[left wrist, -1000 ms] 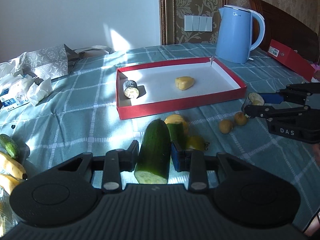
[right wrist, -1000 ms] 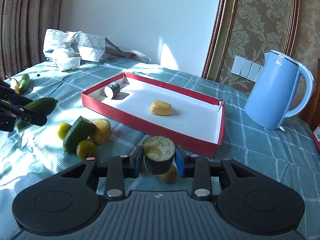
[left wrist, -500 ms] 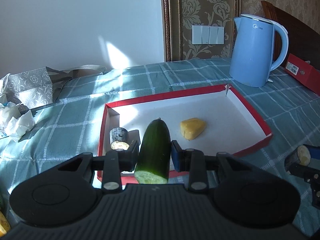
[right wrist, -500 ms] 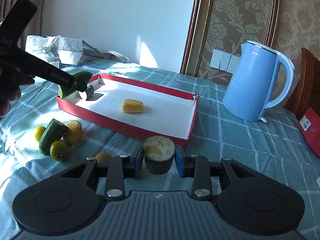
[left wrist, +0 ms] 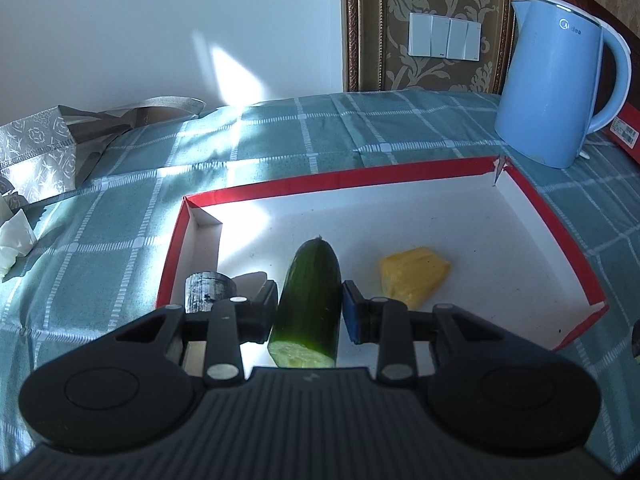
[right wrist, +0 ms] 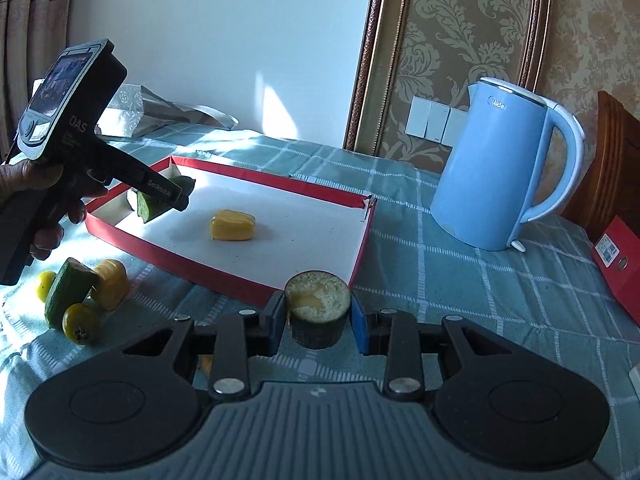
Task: Organize fruits
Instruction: 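Lower cucumber into red box and open left tool while right tool carries eggplant slice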
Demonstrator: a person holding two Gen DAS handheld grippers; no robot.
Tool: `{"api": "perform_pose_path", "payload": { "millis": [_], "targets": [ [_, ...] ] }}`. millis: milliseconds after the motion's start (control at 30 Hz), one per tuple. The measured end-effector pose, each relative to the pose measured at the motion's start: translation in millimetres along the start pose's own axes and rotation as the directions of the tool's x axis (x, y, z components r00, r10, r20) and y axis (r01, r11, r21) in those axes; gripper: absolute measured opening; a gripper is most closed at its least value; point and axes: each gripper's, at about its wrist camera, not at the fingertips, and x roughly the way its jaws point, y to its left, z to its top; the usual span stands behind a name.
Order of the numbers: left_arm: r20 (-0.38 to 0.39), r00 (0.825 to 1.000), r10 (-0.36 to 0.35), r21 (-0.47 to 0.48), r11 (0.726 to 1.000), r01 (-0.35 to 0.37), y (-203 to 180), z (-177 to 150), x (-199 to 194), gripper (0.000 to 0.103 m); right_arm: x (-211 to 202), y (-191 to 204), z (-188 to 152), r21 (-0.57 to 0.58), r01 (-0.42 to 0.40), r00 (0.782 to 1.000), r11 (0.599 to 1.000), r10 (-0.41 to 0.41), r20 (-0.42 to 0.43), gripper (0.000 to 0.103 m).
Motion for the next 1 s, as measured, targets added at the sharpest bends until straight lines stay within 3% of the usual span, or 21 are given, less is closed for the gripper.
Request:
{"api": "perform_pose_path", "payload": {
  "millis": [400, 667, 1000],
  "targets": [
    [0.02, 1.0, 0.0, -0.011, 1.0, 0.0, 3, -3, -3, 0.032, 7, -1, 1, -0.005, -0.01, 1.0, 1.0, 0.01, -0.006, 0.033],
    [0.105, 0.994, 0.032, 0.025, 0.999, -0.035, 1, -8, -40, 0.041, 9, 4, 5, -0.02, -0.023, 1.0, 1.0, 0.023, 0.002, 0.033],
    [0.118, 0.992, 0.031, -0.055, 0.998, -0.024, 22, -36, -89, 0.043, 20, 13, 18, -0.051, -0.039, 0.999, 0.998, 0.041, 0.026, 0.033]
  ]
}}
